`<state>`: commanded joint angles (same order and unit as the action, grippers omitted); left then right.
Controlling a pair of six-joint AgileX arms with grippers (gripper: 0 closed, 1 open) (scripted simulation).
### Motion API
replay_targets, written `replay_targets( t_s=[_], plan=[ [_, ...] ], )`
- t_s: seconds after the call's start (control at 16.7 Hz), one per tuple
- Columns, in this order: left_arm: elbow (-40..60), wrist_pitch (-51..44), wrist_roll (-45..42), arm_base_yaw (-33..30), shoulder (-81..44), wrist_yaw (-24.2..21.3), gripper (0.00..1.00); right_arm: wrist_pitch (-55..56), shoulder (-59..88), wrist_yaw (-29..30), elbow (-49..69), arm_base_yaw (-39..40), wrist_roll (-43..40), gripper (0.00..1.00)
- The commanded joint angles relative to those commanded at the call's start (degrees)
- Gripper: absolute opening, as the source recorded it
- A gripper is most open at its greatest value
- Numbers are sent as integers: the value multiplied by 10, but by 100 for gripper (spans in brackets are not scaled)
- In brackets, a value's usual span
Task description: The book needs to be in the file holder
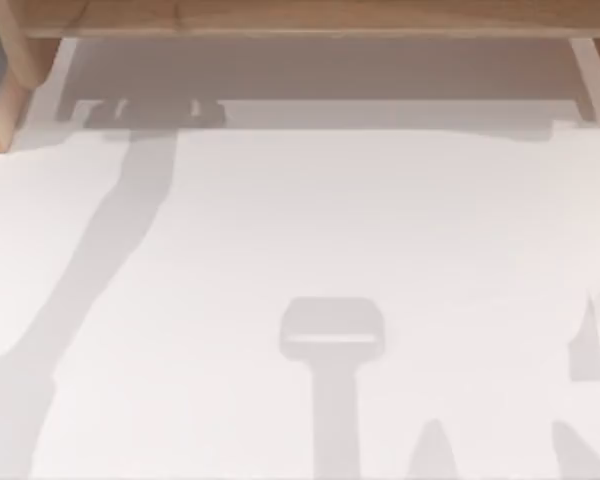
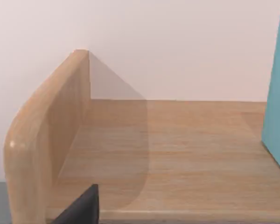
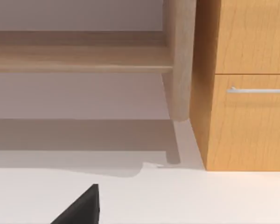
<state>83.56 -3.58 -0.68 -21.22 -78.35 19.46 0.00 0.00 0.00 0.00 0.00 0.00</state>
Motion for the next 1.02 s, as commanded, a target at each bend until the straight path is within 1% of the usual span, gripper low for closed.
replay_targets(
  t_s=[0.3, 0.54, 0.72, 1.02],
  plan=[
    [213, -11, 2, -50, -203, 55, 100, 0, 0, 0, 0, 0, 0, 100],
    [326, -17, 3, -78, -312, 82, 100, 0, 0, 0, 0, 0, 0, 100],
    [364, -19, 1, -91, -348, 88, 100, 0, 0, 0, 0, 0, 0, 100],
    [364, -19, 1, -90, -350, 87, 100, 0, 0, 0, 0, 0, 0, 100]
  ],
)
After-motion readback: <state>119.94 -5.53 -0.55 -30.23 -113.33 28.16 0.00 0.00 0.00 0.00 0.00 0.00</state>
